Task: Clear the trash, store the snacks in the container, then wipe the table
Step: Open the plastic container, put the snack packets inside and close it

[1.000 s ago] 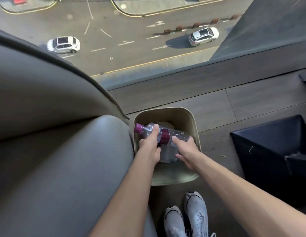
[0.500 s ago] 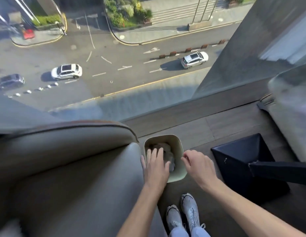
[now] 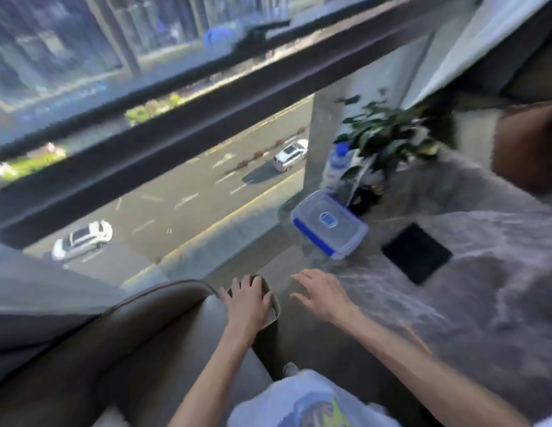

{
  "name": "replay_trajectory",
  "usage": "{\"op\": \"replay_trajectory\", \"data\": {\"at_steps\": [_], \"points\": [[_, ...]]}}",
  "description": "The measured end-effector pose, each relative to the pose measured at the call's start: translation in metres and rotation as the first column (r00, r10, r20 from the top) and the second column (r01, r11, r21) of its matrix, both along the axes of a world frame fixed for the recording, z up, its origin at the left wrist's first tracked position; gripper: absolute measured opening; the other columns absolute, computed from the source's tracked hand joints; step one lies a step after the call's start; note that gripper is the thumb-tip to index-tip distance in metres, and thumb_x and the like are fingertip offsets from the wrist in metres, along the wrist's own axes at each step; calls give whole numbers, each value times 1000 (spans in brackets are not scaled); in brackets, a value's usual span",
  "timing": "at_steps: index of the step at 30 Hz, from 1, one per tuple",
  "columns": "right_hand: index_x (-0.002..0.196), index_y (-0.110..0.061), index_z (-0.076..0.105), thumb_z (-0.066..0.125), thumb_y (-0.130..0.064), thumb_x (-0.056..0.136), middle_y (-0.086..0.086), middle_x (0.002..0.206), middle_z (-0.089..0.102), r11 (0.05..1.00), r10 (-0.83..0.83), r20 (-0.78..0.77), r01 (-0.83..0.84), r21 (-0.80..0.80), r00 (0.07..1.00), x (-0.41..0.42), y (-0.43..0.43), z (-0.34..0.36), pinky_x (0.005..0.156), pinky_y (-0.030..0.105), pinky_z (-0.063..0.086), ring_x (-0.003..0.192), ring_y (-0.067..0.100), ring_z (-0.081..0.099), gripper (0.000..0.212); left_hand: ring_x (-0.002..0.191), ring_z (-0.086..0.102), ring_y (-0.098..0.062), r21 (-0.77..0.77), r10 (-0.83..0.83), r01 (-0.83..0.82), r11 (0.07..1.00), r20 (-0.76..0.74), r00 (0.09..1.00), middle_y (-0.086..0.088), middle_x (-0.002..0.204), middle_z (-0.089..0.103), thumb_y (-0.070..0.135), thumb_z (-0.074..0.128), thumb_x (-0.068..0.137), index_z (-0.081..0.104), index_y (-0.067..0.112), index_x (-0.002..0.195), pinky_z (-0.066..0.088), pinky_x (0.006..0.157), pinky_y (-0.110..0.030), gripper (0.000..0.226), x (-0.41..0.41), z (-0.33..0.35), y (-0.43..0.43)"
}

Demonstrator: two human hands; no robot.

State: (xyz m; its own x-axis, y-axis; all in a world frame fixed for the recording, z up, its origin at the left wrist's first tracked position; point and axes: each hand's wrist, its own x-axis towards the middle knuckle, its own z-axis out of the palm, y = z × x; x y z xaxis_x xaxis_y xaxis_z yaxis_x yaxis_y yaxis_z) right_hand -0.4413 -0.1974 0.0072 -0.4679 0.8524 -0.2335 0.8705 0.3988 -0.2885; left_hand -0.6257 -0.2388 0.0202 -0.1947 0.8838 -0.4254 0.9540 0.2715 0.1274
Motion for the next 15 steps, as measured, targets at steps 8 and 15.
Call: {"op": "replay_trajectory", "data": {"at_steps": [8, 15], "points": [[134, -35, 52, 51, -56, 88, -8, 137, 56, 836, -532, -140, 544, 70, 835, 227, -54, 59, 99, 34, 45, 123, 18, 55, 50, 134, 43, -26, 66, -444, 445, 893, -22, 896, -4, 141, 51, 49, 38, 96, 48, 24, 135, 22, 114, -58, 48, 220, 61, 23], [128, -31, 58, 56, -52, 87, -4, 130, 63, 391, -908, -127, 916, 89, 400, 435, -213, 66, 95, 32, 46, 119, 21, 60, 47, 131, 47, -23, 78, -810, 807, 586, 23, 586, 3, 139, 54, 53, 38, 95, 49, 27, 134, 23, 112, -56, 47, 436, 54, -34]]}}
